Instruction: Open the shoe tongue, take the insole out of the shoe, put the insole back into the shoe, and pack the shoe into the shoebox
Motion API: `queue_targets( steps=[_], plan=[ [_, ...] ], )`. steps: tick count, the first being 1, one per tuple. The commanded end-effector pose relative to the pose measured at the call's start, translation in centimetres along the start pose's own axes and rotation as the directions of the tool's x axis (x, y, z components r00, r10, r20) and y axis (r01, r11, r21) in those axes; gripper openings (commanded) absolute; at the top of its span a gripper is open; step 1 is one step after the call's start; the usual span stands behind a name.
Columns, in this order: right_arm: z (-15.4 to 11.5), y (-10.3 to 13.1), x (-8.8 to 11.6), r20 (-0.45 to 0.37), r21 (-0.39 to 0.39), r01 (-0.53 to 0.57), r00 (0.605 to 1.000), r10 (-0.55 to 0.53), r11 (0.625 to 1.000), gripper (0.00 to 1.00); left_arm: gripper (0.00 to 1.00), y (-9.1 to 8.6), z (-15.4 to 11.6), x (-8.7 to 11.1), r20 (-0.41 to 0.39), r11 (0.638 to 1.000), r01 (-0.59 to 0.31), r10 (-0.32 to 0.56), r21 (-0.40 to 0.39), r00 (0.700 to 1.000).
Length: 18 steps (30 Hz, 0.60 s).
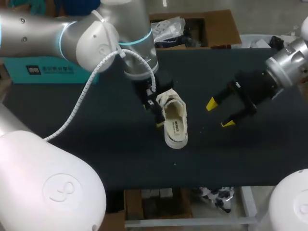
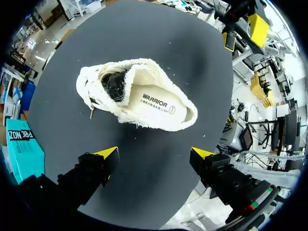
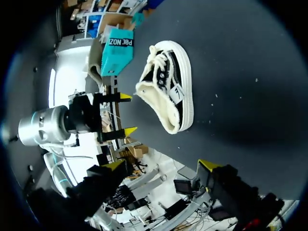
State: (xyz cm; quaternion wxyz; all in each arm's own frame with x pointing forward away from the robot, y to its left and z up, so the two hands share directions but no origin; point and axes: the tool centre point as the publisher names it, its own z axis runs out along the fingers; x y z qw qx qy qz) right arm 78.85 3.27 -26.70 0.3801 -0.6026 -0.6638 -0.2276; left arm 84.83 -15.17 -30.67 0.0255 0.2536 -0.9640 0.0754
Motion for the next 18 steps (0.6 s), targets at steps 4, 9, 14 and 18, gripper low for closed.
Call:
queue_targets(
  steps=[4,9,14,18],
  plan=[
    [-0.1,0.8,0.4,0.104,0.116,0.168,0.978,-0.180,0.979,1.00,1.00,-2.0,1.2,-0.1,-0.071,0.959,0.240,-0.253,-0.151,0.965],
    [-2.0,-0.3,0.9,0.249,0.154,0.332,0.898,-0.362,0.930,1.00,1.00,-2.9,3.3,-0.3,-0.142,0.823,0.490,-0.543,-0.286,0.828],
    [-3.8,-1.3,0.4,0.362,0.393,0.510,0.679,-0.638,0.765,1.00,1.00,-2.3,4.2,-0.2,-0.052,0.619,0.710,-0.765,-0.336,0.642],
    [-3.8,-1.3,0.4,0.362,0.393,0.510,0.679,-0.638,0.765,1.00,1.00,-2.3,4.2,-0.2,-0.052,0.619,0.710,-0.765,-0.336,0.642]
  ],
)
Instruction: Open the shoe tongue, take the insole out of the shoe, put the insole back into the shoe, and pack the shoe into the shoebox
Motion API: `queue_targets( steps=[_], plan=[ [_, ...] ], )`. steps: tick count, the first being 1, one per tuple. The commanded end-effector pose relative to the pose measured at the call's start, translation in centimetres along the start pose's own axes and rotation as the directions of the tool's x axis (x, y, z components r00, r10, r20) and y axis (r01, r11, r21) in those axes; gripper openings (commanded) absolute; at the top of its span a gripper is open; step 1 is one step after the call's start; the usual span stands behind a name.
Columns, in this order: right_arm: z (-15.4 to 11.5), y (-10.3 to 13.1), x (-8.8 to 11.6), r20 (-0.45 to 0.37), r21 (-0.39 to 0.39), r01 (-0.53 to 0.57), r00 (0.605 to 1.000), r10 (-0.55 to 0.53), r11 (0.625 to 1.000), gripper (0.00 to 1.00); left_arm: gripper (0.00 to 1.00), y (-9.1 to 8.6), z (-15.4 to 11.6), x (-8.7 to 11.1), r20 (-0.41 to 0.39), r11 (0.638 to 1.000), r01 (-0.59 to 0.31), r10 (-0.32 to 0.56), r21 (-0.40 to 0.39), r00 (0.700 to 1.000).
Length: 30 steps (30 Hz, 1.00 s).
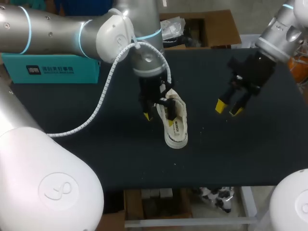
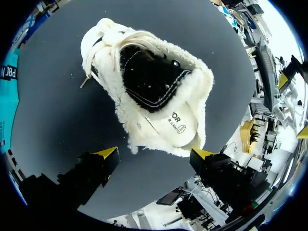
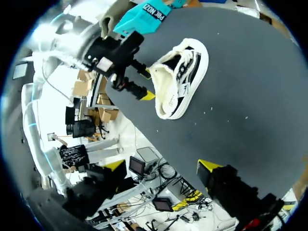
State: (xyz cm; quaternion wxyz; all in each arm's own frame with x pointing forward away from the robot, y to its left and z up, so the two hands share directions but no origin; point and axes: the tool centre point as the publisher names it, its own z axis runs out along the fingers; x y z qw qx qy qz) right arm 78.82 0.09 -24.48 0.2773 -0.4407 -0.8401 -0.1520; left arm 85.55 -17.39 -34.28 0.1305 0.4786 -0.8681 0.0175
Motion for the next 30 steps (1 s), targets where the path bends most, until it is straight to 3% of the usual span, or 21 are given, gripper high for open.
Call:
queue_targets(
  steps=[1,7,8,9,12,14,15,19,20,21,22,23,25,26,30],
  plan=[
    [-0.2,-0.1,0.7,0.200,0.123,0.212,0.952,-0.233,0.970,1.00,1.00,-0.7,0.2,0.0,-0.015,0.928,0.343,-0.349,-0.146,0.937],
    [-0.2,-0.1,0.7,0.200,0.123,0.212,0.952,-0.233,0.970,1.00,1.00,-0.7,0.2,0.0,-0.015,0.928,0.343,-0.349,-0.146,0.937],
    [-0.2,-0.1,0.7,0.200,0.123,0.212,0.952,-0.233,0.970,1.00,1.00,-0.7,0.1,-0.1,-0.002,0.912,0.390,-0.393,-0.125,0.920],
    [0.0,0.2,0.5,0.209,0.134,0.299,0.924,-0.322,0.945,1.00,1.00,-0.8,0.1,-0.1,0.017,0.902,0.418,-0.419,-0.110,0.908],
    [0.4,0.9,-0.2,0.250,0.190,0.387,0.870,-0.425,0.903,1.00,1.00,-1.3,0.0,0.0,0.062,0.876,0.480,-0.477,-0.044,0.877],
    [0.5,1.0,-0.5,0.273,0.218,0.432,0.834,-0.479,0.875,1.00,1.00,-1.7,0.1,0.2,0.074,0.890,0.456,-0.453,-0.028,0.889],
    [0.5,1.1,-0.6,0.273,0.230,0.425,0.835,-0.478,0.875,1.00,1.00,-2.1,0.1,0.1,0.086,0.884,0.467,-0.465,-0.006,0.881],
    [0.3,1.1,-0.8,0.319,0.285,0.478,0.770,-0.553,0.831,1.00,1.00,-2.8,0.2,-0.1,0.116,0.887,0.460,-0.462,0.046,0.879],
    [0.2,1.0,-0.8,0.317,0.280,0.473,0.776,-0.546,0.835,1.00,1.00,-2.9,0.3,-0.2,0.111,0.890,0.453,-0.455,0.050,0.883],
    [0.0,0.9,-1.0,0.314,0.283,0.482,0.771,-0.555,0.829,1.00,0.94,-3.0,0.4,-0.2,0.114,0.888,0.455,-0.459,0.061,0.881],
    [0.0,0.9,-1.1,0.321,0.291,0.493,0.757,-0.570,0.820,1.00,0.76,-3.1,0.6,-0.3,0.112,0.891,0.448,-0.454,0.070,0.884],
    [-0.1,0.8,-1.2,0.319,0.294,0.498,0.753,-0.575,0.816,1.00,0.50,-3.1,0.7,-0.3,0.111,0.892,0.447,-0.453,0.070,0.885],
    [-0.3,0.5,-1.2,0.330,0.306,0.525,0.724,-0.606,0.794,1.00,0.26,-3.2,0.9,-0.4,0.114,0.886,0.455,-0.463,0.089,0.879],
    [-0.4,0.4,-1.3,0.331,0.307,0.530,0.719,-0.611,0.791,1.00,0.18,-3.3,1.0,-0.5,0.113,0.886,0.455,-0.463,0.088,0.879],
    [-0.6,0.0,-1.5,0.332,0.316,0.564,0.687,-0.646,0.763,1.00,0.00,-3.4,1.5,-1.2,0.105,0.875,0.473,-0.483,0.107,0.869]
  ],
)
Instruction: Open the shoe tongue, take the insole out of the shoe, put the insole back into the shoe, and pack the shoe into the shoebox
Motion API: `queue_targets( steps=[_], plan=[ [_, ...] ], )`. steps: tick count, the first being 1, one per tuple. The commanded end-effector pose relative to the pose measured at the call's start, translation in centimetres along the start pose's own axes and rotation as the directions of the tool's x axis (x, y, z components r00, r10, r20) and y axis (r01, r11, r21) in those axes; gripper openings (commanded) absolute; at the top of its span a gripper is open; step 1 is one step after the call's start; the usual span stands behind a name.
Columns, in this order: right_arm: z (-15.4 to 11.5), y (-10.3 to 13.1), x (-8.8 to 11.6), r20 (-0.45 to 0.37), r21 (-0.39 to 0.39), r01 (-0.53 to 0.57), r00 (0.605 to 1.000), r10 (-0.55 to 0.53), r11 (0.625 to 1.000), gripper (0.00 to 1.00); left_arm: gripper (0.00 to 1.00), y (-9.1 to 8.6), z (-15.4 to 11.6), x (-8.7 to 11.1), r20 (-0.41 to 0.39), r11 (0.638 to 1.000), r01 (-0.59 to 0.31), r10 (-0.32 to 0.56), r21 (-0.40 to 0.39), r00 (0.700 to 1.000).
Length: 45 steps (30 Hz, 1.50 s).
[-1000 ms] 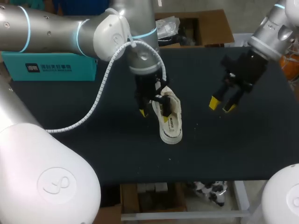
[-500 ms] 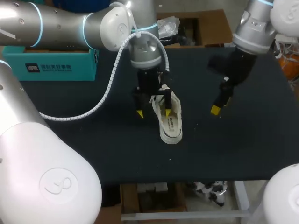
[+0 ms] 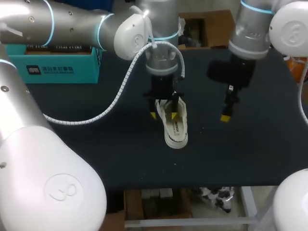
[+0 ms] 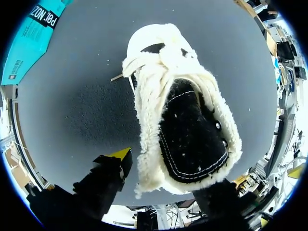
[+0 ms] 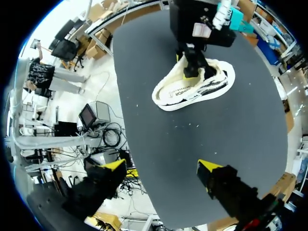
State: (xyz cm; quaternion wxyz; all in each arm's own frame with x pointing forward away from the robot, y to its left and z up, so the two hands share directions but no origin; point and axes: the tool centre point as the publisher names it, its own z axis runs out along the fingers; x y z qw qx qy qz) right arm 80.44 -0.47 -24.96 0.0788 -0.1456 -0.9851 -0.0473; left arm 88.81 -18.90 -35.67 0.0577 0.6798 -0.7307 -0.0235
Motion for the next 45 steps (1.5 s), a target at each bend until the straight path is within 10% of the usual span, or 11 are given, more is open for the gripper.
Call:
queue_targets(
  steps=[1,9,26,38,45],
  plan=[
    [-0.1,-1.0,0.4,0.042,-0.016,0.063,0.997,-0.063,0.998,1.00,0.00,0.0,0.9,-0.4,-0.006,1.000,0.017,-0.017,0.024,1.000],
    [-0.5,-1.6,0.3,0.103,0.085,0.363,0.923,-0.370,0.928,1.00,0.00,-0.8,1.0,-0.3,-0.005,0.997,-0.034,0.034,0.067,0.999],
    [-0.6,-2.6,-0.2,0.082,0.115,0.405,0.906,-0.415,0.907,1.00,0.00,-4.5,-3.8,-0.3,0.028,0.923,-0.352,0.352,0.154,0.936],
    [-0.8,-4.7,-1.6,0.171,0.124,0.632,0.746,-0.643,0.765,1.00,0.00,-6.5,-7.7,-2.9,0.094,0.772,-0.607,0.601,0.187,0.794],
    [-0.8,-4.7,-1.6,0.171,0.124,0.632,0.746,-0.643,0.765,1.00,0.00,-9.9,-14.3,-6.5,0.149,0.533,-0.834,0.821,0.146,0.551]
  ],
)
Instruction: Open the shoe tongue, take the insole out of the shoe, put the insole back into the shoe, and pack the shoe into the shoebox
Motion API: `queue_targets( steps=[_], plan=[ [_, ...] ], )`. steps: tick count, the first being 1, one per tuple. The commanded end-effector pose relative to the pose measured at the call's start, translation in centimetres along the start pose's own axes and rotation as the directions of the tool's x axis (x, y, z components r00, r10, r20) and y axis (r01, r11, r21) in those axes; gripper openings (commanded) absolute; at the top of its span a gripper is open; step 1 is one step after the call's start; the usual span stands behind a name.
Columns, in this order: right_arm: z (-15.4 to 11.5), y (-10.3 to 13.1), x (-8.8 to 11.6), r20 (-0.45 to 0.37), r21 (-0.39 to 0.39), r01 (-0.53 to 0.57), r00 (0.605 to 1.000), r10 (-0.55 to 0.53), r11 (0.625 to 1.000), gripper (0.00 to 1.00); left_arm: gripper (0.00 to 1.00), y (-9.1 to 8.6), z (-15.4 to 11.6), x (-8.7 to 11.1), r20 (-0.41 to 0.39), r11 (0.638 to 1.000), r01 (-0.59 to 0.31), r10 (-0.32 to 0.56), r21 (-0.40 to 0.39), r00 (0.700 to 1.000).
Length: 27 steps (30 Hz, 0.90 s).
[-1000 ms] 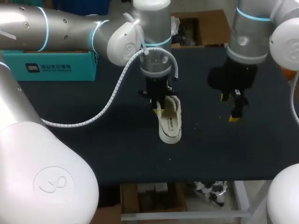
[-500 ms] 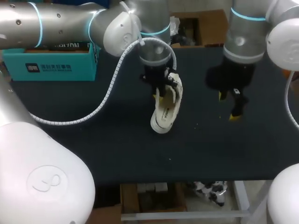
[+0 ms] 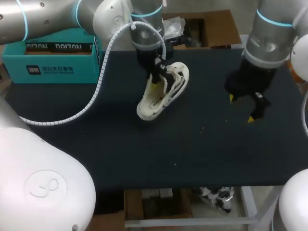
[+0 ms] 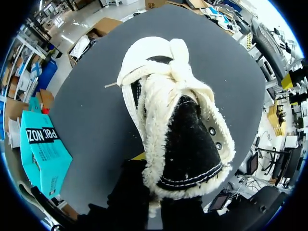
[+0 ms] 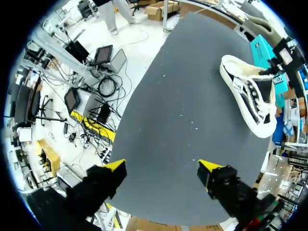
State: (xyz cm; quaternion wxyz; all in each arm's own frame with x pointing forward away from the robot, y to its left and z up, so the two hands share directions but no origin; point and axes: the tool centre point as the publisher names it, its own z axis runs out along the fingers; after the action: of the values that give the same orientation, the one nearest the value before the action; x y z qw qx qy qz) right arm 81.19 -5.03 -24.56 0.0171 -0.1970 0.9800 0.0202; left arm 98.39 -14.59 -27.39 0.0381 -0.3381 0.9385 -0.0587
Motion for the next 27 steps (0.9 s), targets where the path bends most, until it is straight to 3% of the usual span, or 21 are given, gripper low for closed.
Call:
queue_targets(
  steps=[1,3,7,10,15,23,27],
  plan=[
    [0.2,-0.2,0.6,0.045,-0.006,0.002,0.999,-0.002,1.000,1.00,0.00,-0.8,-5.5,-4.6,-0.023,0.973,-0.231,0.232,0.009,0.973],
    [0.2,-0.2,0.6,0.045,-0.006,0.002,0.999,-0.002,1.000,1.00,0.00,-1.5,-7.8,-6.9,-0.009,0.954,-0.299,0.299,0.021,0.954],
    [0.2,-0.2,0.6,0.045,-0.006,0.002,0.999,-0.002,1.000,1.00,0.00,-2.2,-12.4,-11.6,0.052,0.888,-0.460,0.458,0.027,0.887],
    [0.2,-0.2,0.6,0.045,-0.006,0.002,0.999,-0.002,1.000,1.00,0.00,-2.1,-14.9,-15.1,0.103,0.822,-0.570,0.567,-0.007,0.817],
    [0.2,-0.2,0.6,0.045,-0.006,0.002,0.999,-0.002,1.000,1.00,0.00,-1.6,-17.8,-21.8,0.143,0.748,-0.656,0.664,-0.106,0.734],
    [0.2,-0.2,0.6,0.045,-0.006,0.002,0.999,-0.002,1.000,1.00,0.00,1.2,-18.0,-31.0,0.139,0.660,-0.730,0.751,-0.178,0.645],
    [0.1,0.3,-0.1,0.050,0.005,-0.034,0.998,0.034,0.999,1.00,0.00,3.1,-17.3,-34.4,0.136,0.648,-0.737,0.762,-0.194,0.634]
  ],
)
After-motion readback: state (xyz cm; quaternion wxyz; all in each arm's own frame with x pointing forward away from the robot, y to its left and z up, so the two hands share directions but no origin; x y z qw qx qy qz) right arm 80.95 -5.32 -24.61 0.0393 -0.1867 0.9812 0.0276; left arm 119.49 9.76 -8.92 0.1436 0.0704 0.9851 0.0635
